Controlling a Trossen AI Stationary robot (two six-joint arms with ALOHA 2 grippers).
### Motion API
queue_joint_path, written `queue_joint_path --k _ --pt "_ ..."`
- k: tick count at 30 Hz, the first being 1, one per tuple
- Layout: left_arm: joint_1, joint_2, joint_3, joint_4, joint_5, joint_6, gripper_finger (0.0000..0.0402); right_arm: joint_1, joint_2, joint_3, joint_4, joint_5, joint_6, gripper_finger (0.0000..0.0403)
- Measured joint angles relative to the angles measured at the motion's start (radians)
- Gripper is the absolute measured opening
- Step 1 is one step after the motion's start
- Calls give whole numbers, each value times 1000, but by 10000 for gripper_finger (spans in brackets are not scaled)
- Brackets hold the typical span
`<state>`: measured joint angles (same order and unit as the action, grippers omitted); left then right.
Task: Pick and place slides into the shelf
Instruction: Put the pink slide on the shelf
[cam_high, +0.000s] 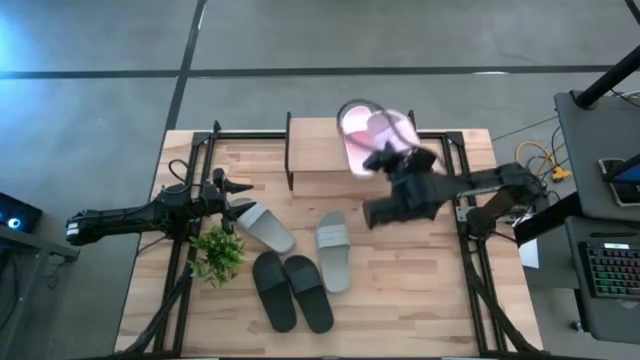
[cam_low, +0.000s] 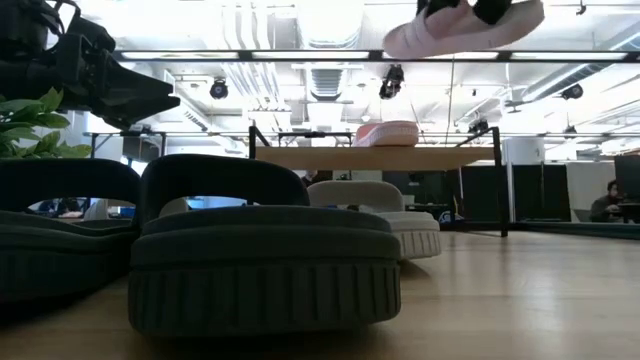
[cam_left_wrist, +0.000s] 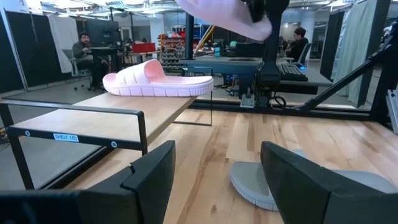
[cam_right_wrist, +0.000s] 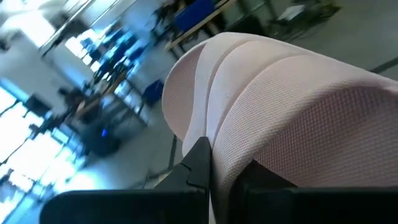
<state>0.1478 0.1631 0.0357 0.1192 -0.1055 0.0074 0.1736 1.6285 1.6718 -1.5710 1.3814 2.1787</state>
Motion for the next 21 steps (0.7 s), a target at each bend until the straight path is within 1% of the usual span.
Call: queue_joint_path --k 2,5,10,12,16,21 --pt "0 0 0 2 0 0 223 -57 -26 -11 -2 -5 26 13" --pt "0 0 0 1 0 0 223 -141 -52 -31 21 -43 100 13" --pt "0 0 0 1 0 0 223 -250 -63 -59 172 -49 103 13" --pt "0 0 0 1 0 0 223 -293 -63 -68 201 -52 100 13" --pt "0 0 0 1 0 0 223 -384 -62 -78 253 -140 117 13" --pt "0 0 0 1 0 0 223 -468 -39 -100 355 -233 117 13"
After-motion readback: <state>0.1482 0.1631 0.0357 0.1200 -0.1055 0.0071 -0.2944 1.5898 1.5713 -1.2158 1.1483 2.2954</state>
